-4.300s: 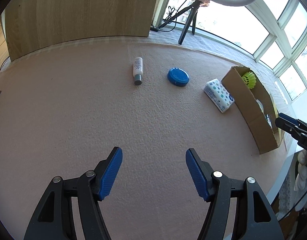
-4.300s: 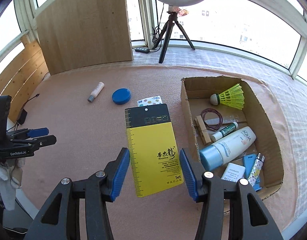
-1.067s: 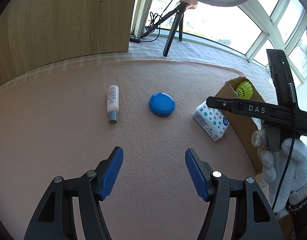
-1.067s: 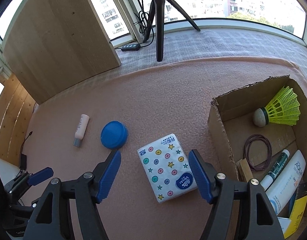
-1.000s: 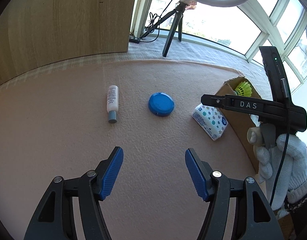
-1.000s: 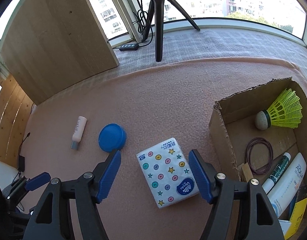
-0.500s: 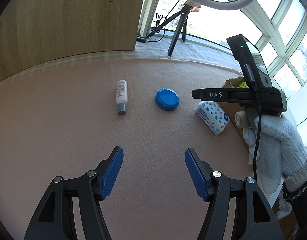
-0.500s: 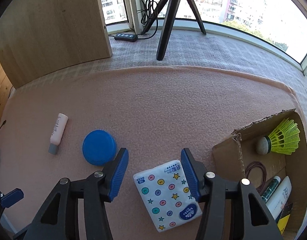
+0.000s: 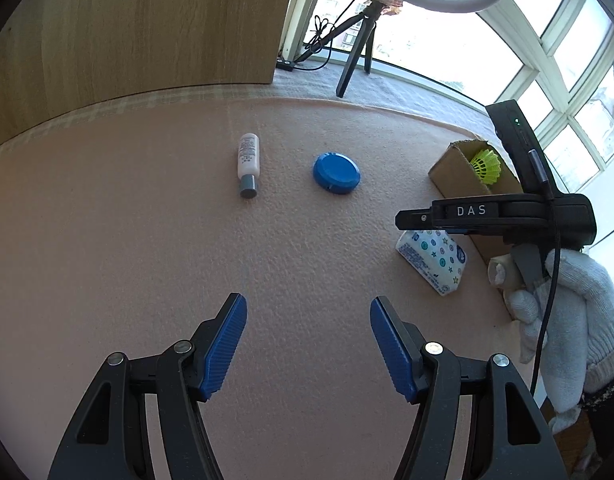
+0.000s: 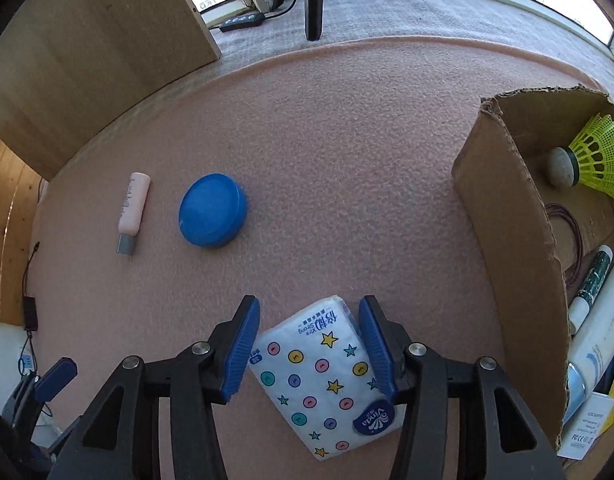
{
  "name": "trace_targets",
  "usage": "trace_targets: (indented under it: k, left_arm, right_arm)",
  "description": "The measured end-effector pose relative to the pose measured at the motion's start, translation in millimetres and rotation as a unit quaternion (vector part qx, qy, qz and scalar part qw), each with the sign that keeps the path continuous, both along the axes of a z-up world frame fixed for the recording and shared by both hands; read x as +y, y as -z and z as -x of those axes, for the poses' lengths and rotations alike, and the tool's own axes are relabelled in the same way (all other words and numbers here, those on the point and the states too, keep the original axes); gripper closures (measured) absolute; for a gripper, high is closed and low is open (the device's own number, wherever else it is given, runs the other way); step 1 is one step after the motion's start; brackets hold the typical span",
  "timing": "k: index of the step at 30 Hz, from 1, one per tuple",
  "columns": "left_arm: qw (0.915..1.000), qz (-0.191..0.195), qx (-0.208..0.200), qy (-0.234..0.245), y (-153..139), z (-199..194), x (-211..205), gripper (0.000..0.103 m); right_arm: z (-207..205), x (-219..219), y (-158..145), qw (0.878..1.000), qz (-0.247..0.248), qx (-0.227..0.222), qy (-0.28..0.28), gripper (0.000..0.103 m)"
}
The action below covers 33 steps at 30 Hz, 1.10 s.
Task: Organize objects
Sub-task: 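Move the right gripper to the dotted tissue pack, then grasp the dotted tissue pack with the right gripper and lift it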
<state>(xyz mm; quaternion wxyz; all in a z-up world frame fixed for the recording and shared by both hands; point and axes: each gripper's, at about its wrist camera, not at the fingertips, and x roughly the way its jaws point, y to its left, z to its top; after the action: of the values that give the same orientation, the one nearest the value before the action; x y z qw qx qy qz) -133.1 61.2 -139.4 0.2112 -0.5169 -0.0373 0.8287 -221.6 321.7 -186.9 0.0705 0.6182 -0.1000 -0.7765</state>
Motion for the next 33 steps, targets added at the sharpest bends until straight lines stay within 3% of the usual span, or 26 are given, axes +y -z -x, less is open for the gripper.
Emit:
trace_targets:
  k: [6, 12, 21, 27, 33]
  left_arm:
    - [0.9995, -0.009, -0.024, 0.017, 17, -21, 10, 0.035]
    - [0.9972, -0.024, -0.047, 0.052, 28, -40, 37, 0.035]
    - [0.9923, -0.046, -0.069, 0.092, 41, -51, 82, 0.035]
    - [0.9899, -0.055, -0.083, 0.101, 47, -49, 99, 0.035]
    - [0.9879, -0.057, -0.092, 0.111, 53, -47, 112, 0.05]
  right_arm:
    - [-48, 18, 3, 0.995, 0.094, -0.024, 0.022, 0.055]
    - [-88, 26, 12, 0.986, 0.158, -0.041, 0.039, 0.055]
    - [-116, 20, 1, 0.99, 0.141, -0.005, -0.016, 0.055]
    - [-119, 26, 6, 0.988, 0.153, -0.005, -0.014, 0.055]
    - [-120, 22, 8, 0.987, 0.156, -0.005, -0.024, 0.059]
